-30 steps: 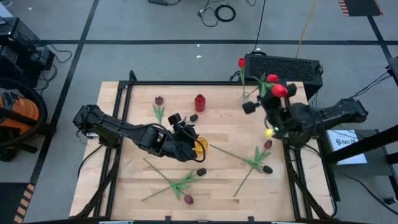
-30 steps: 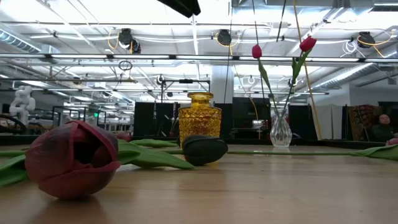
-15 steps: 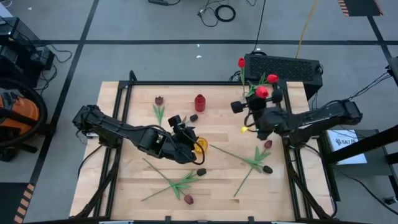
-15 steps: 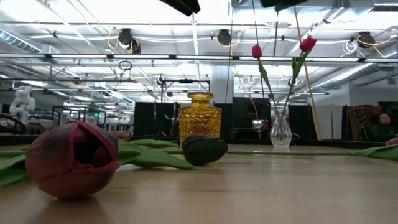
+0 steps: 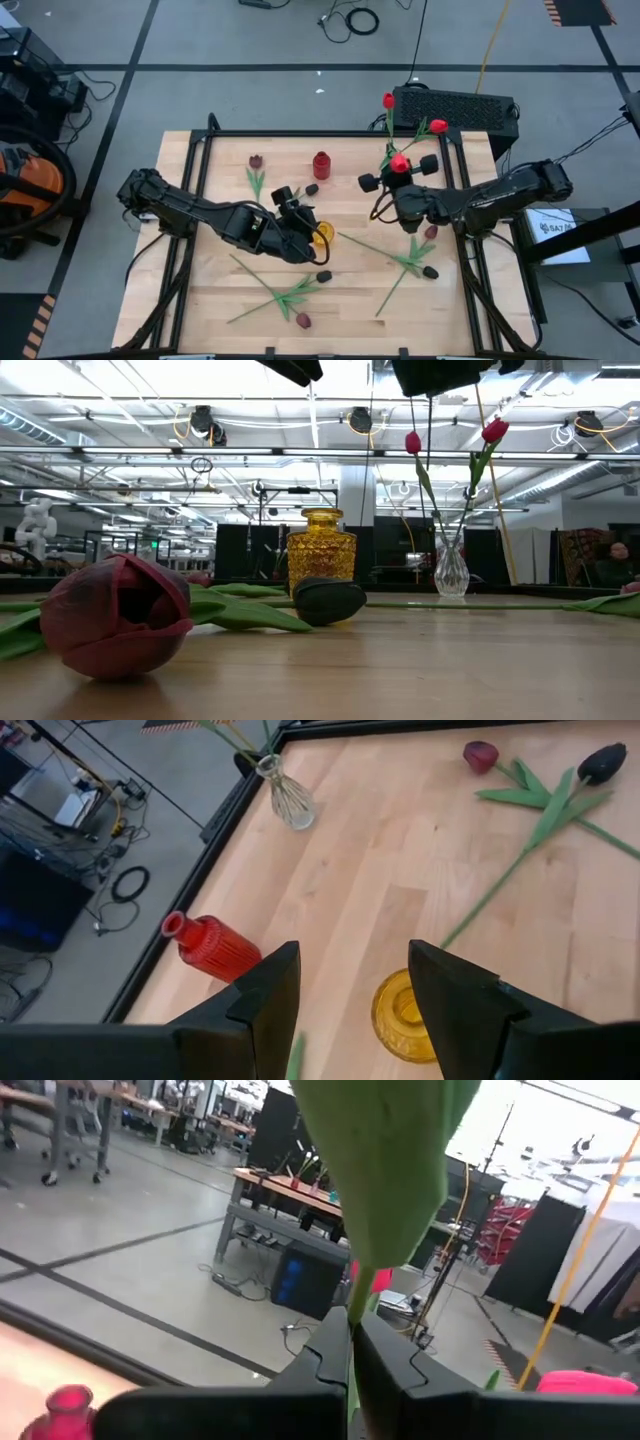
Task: Sort flowers into vase by color
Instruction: Put the red flower into the transparent vase
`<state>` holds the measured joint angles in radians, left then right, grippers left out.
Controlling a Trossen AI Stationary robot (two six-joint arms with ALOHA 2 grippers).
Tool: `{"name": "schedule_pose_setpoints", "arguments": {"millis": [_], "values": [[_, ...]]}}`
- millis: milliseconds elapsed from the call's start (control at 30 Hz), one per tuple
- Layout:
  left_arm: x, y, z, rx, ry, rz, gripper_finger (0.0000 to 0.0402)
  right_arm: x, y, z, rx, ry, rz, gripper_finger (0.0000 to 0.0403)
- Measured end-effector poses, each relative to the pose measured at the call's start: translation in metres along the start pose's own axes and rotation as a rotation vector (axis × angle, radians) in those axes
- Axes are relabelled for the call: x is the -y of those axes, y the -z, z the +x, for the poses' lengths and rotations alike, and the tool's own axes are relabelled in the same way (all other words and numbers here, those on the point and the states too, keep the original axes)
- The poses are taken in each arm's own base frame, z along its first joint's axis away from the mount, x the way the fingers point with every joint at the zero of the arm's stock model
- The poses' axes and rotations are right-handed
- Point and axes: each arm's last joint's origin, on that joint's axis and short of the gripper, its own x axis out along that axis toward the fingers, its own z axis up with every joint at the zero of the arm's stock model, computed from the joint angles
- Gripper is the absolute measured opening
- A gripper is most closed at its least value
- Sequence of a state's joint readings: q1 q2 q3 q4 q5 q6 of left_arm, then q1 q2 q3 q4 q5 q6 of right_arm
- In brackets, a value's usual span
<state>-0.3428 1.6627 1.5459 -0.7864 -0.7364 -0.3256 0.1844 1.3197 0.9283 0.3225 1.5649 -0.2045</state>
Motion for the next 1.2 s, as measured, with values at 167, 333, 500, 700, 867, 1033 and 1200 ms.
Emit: {"name": "schedule_pose_setpoints", "arguments": {"millis": [167, 333, 500, 700, 867, 1033, 1200], "values": [[0.0, 0.0, 0.0, 0.001, 0.0, -0.01, 0.0191, 0.008, -0.01, -0.012, 0.021, -0.091, 0.106, 0.0], [0.0, 0.0, 0.0, 0.001, 0.0, -0.01, 0.0191, 0.007, -0.006, -0.045, 0.044, -0.223, 0.137, 0.0], [0.0, -0.001, 0.0, 0.005, 0.002, -0.015, 0.0191, 0.006, 0.012, -0.075, 0.05, -0.409, 0.092, 0.0], [0.001, -0.004, 0.0, 0.029, 0.01, -0.037, 0.0191, 0.008, 0.039, -0.089, -0.05, -0.653, 0.003, 0.0], [0.002, -0.006, 0.0, 0.047, 0.016, -0.055, 0.0191, 0.008, 0.041, -0.09, -0.095, -0.819, -0.134, 0.0], [0.001, -0.007, 0.0, 0.051, 0.016, -0.06, 0.0191, 0.01, 0.007, -0.086, -0.031, -1.027, -0.245, 0.0], [0.001, -0.007, 0.0, 0.051, 0.016, -0.06, 0.0191, 0.023, -0.034, -0.066, -0.035, -1.001, -0.311, 0.0]]}}
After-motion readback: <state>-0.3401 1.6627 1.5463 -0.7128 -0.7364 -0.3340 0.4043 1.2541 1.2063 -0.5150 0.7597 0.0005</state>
